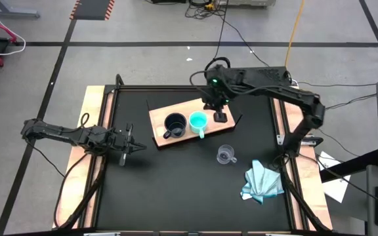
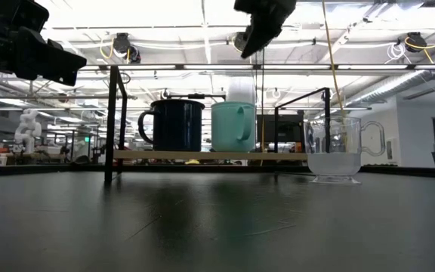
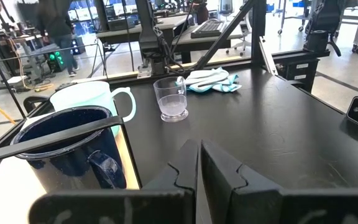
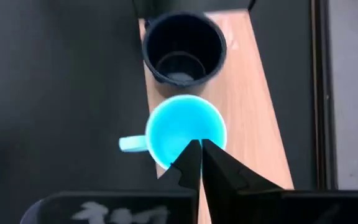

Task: Stack small to large cups/mugs on shelf
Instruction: Put the transparent cup on the shelf

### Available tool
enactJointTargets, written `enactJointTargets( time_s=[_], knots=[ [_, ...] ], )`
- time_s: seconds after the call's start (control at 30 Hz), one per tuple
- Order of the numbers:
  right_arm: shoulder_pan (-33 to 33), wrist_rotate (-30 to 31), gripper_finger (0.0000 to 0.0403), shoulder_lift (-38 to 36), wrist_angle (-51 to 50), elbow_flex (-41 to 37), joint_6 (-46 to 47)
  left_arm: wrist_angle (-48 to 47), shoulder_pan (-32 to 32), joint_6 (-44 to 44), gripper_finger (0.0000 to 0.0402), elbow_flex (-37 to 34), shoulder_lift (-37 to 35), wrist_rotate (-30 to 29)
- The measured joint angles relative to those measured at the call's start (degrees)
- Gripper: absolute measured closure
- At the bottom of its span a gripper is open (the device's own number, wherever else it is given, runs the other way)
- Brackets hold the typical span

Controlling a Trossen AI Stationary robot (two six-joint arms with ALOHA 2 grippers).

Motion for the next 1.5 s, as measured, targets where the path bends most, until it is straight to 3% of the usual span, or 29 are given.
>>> enactJointTargets(
  time_s=[0.27,0.7,0.87,1.23,1.5],
  knots=[
    [0.73,-5.99,0.0402,-16.40,20.33,-22.34,3.11,0.35,0.02,0.02,0.0378,0.00,-0.02,-0.01],
    [2.14,-6.16,0.0403,-32.61,29.39,-48.67,7.24,0.28,0.02,-0.31,0.0378,0.00,0.00,-0.02],
    [2.19,-11.85,0.0403,-38.86,39.47,-59.07,9.76,0.28,0.02,-0.40,0.0378,0.00,0.00,-0.02],
    [6.69,-11.83,0.0403,-42.77,49.41,-70.73,13.41,0.26,0.01,-0.42,0.0378,0.00,0.00,-0.05],
    [12.13,-8.98,0.0403,-43.76,53.26,-72.52,12.69,0.26,0.02,-0.68,0.0378,0.00,0.00,-0.09]
  ],
)
